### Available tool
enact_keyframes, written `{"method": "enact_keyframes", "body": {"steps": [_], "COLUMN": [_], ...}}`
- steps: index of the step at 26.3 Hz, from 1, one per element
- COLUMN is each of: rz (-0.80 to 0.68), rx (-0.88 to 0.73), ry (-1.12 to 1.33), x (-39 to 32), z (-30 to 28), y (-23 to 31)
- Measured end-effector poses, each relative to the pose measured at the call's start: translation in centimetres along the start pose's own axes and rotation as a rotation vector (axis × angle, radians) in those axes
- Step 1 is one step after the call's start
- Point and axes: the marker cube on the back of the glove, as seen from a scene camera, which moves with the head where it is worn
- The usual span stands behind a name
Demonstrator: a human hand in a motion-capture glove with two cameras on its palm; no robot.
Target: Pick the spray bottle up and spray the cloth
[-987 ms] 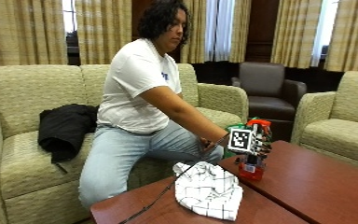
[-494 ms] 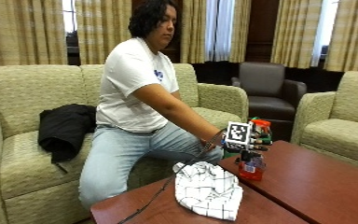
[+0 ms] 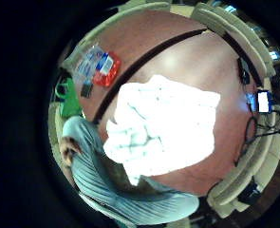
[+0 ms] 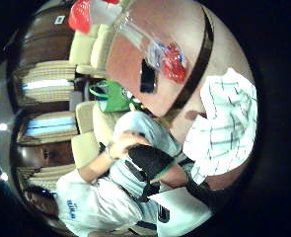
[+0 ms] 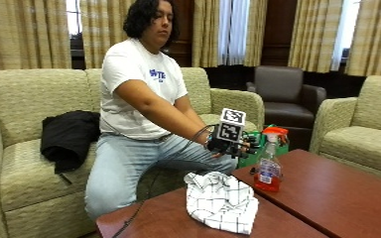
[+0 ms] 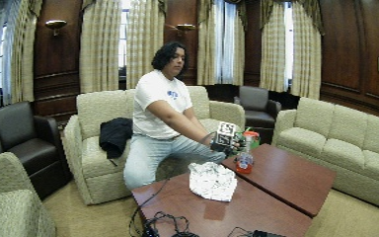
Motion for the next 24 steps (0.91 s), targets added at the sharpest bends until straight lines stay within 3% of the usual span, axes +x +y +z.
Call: {"method": "enact_keyframes", "body": {"steps": [14, 24], "rz": [-0.08, -0.088], "rx": [-0.053, -0.066], "ry": [0.525, 0.394], "x": [3.0, 5.3], "z": [-2.3, -2.0], "y": [10.8, 19.7]}}
